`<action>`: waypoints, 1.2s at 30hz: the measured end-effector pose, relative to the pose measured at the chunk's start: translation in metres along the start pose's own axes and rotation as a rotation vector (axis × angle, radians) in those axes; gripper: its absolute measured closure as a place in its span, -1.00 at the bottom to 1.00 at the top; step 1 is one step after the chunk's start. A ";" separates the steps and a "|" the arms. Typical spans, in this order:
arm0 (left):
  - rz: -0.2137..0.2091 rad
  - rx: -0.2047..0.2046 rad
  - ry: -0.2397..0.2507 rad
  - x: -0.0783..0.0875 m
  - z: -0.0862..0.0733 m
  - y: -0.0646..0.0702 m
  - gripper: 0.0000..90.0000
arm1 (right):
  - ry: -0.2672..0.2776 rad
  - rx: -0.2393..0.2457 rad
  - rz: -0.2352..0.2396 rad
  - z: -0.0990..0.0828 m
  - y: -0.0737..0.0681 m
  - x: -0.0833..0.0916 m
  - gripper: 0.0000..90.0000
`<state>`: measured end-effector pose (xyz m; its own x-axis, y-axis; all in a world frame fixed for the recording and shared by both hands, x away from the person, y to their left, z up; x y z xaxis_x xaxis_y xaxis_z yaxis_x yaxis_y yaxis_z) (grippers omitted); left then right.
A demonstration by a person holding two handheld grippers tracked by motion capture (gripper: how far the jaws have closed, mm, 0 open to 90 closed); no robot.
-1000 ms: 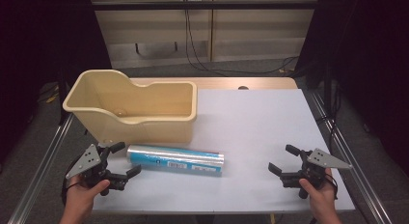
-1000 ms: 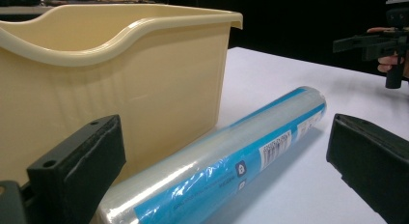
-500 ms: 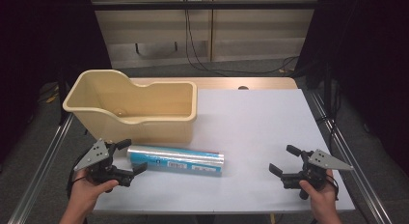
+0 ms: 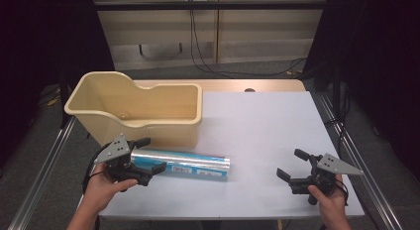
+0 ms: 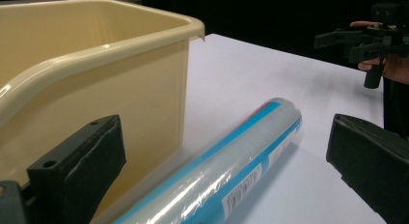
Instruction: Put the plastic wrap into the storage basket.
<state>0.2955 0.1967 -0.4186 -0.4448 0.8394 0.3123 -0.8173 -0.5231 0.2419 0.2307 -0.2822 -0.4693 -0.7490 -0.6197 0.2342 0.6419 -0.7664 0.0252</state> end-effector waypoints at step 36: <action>-0.095 -0.297 -0.626 -0.083 0.006 0.022 -0.90 | -0.003 0.007 0.038 0.000 0.000 0.000 -0.98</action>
<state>0.3169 0.1146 -0.4342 -0.1447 0.5897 0.7946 -0.9475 -0.3140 0.0605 0.2304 -0.2828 -0.4696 -0.7238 -0.6478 0.2378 0.6709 -0.7412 0.0227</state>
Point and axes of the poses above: each handheld gripper's, and its own axes: x roughly backward along the jaws, z roughly out of its top, y roughly to its right, the point moved 3 cm from there along -x, roughly forward along the jaws, and after that the axes turned 10 degrees about x, right-handed, at the moved point
